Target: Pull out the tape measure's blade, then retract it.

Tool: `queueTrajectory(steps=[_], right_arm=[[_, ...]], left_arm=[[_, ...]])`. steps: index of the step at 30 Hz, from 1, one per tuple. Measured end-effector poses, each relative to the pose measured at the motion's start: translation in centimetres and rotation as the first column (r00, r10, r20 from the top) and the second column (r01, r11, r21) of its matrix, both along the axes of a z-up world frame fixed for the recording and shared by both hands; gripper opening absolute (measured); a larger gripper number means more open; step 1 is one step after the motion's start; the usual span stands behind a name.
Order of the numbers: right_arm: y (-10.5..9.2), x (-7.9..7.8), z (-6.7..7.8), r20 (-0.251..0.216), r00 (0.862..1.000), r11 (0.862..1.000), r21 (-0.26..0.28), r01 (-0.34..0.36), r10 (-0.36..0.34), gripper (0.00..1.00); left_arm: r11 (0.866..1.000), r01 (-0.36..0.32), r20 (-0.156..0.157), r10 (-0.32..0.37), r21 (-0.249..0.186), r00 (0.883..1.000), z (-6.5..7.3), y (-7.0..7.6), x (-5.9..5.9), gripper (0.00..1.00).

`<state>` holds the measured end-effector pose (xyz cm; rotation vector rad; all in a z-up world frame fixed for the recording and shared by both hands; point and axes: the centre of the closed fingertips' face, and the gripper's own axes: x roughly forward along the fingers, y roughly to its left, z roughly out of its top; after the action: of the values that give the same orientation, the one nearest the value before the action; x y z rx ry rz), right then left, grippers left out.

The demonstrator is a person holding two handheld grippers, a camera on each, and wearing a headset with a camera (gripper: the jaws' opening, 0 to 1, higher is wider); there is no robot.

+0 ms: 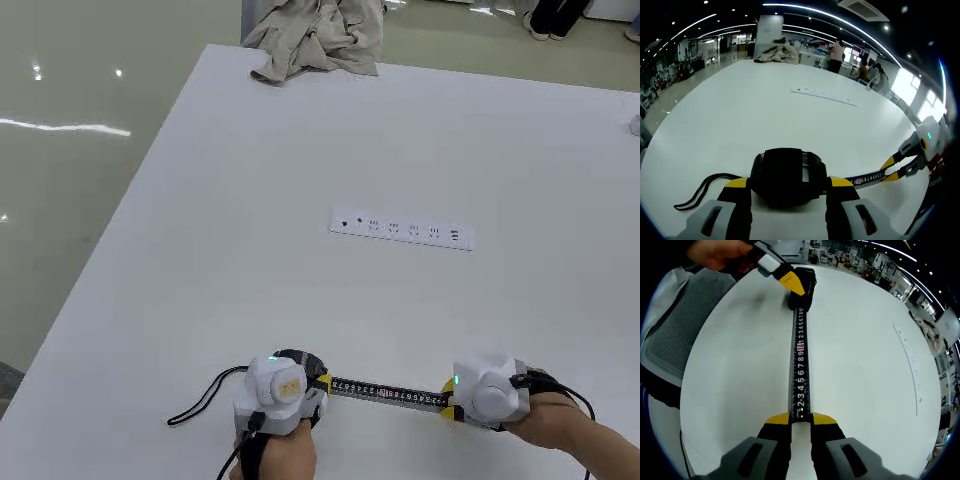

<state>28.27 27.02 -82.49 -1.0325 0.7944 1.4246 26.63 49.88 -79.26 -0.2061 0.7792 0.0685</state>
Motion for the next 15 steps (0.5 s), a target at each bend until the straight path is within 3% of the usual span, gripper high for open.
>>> queueTrajectory(steps=[15], right_arm=[[2.0, -0.1, 0.0, 0.006, 1.000, 1.000, 0.023, -0.003, 0.003, 0.14]], left_arm=[[1.000, -0.002, -0.005, 0.002, -0.003, 1.000, 0.1, 0.0, 0.0, 0.57]])
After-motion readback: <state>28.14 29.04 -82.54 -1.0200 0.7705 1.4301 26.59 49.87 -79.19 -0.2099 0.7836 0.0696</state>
